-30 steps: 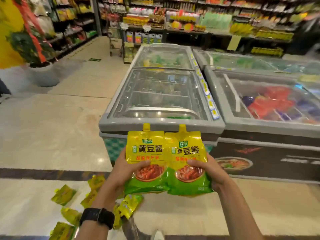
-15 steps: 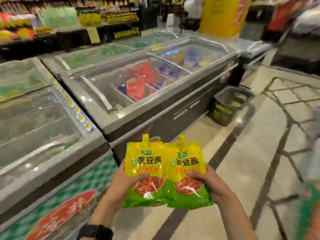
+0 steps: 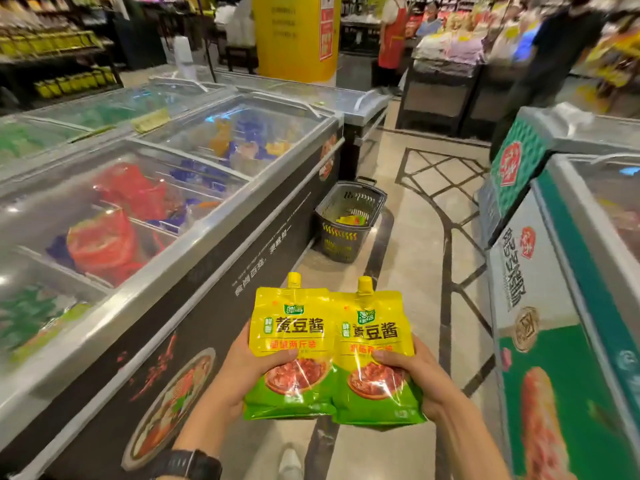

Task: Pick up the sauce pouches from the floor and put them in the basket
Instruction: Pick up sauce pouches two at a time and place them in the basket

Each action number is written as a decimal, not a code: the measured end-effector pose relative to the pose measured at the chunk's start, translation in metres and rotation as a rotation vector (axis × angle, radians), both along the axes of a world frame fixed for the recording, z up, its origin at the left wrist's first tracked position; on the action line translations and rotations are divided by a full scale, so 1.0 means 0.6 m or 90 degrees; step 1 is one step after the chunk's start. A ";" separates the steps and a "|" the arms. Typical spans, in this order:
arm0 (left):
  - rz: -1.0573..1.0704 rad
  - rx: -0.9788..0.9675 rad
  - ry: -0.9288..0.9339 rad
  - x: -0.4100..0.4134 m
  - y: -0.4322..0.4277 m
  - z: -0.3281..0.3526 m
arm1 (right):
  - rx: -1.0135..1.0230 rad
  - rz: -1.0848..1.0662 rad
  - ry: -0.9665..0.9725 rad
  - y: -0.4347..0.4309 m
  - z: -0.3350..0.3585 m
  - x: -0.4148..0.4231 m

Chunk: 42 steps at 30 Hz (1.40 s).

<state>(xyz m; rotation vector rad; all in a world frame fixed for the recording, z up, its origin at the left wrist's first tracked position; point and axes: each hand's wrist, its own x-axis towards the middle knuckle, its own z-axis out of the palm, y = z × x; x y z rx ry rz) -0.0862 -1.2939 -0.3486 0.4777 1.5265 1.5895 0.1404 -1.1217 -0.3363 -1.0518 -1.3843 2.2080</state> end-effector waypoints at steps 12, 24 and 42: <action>-0.141 0.031 -0.044 -0.239 0.400 0.016 | 0.008 -0.128 -0.035 0.317 0.006 -0.198; -0.201 -0.043 0.002 -0.426 0.834 -0.027 | -0.047 -0.201 -0.051 0.722 -0.061 -0.363; -0.232 -0.156 -0.068 -0.838 1.407 -0.154 | -0.116 -0.259 -0.086 1.269 -0.149 -0.755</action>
